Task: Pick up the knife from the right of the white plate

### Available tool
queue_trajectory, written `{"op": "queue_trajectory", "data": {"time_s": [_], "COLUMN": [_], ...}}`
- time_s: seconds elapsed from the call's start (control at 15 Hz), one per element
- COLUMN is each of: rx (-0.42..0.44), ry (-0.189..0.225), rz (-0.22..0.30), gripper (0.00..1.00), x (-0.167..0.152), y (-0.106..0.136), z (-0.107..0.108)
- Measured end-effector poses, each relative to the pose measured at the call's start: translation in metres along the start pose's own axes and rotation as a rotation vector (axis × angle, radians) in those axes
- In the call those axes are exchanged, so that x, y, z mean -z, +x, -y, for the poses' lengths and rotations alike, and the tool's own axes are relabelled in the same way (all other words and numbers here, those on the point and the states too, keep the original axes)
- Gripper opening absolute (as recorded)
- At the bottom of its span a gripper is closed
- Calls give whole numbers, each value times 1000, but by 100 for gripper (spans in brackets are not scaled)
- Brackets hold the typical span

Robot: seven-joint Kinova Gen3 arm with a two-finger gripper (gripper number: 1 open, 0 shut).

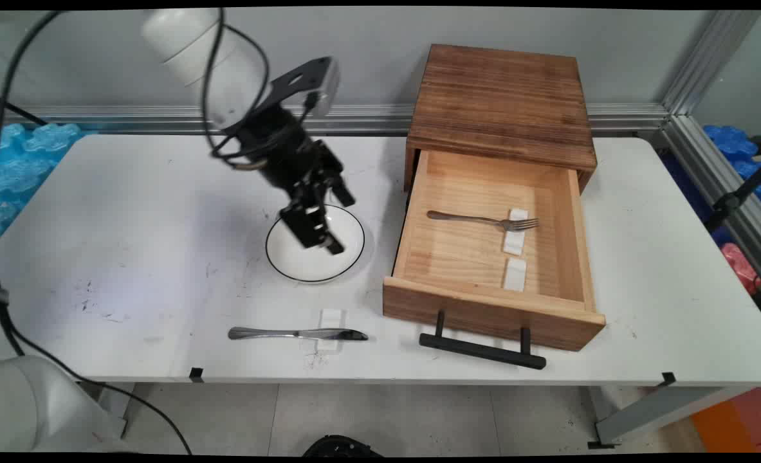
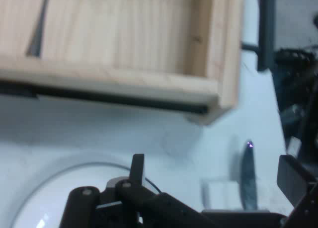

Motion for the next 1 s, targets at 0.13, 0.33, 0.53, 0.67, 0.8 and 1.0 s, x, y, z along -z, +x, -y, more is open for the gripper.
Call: {"op": "queue_trajectory", "data": {"time_s": [0.13, 0.33, 0.53, 0.67, 0.8, 1.0], "rx": [-13, -30, -42, -47, -43, -11], "ry": [-4, -8, -8, -6, -2, 6], "rz": [18, 41, 57, 65, 71, 77], "gripper": [100, 100, 100, 100, 100, 100], "x": [3, 4, 3, 0, -5, -17], "y": [-14, -33, -47, -54, -62, -73], "z": [-12, -28, -39, -44, -50, -57]}}
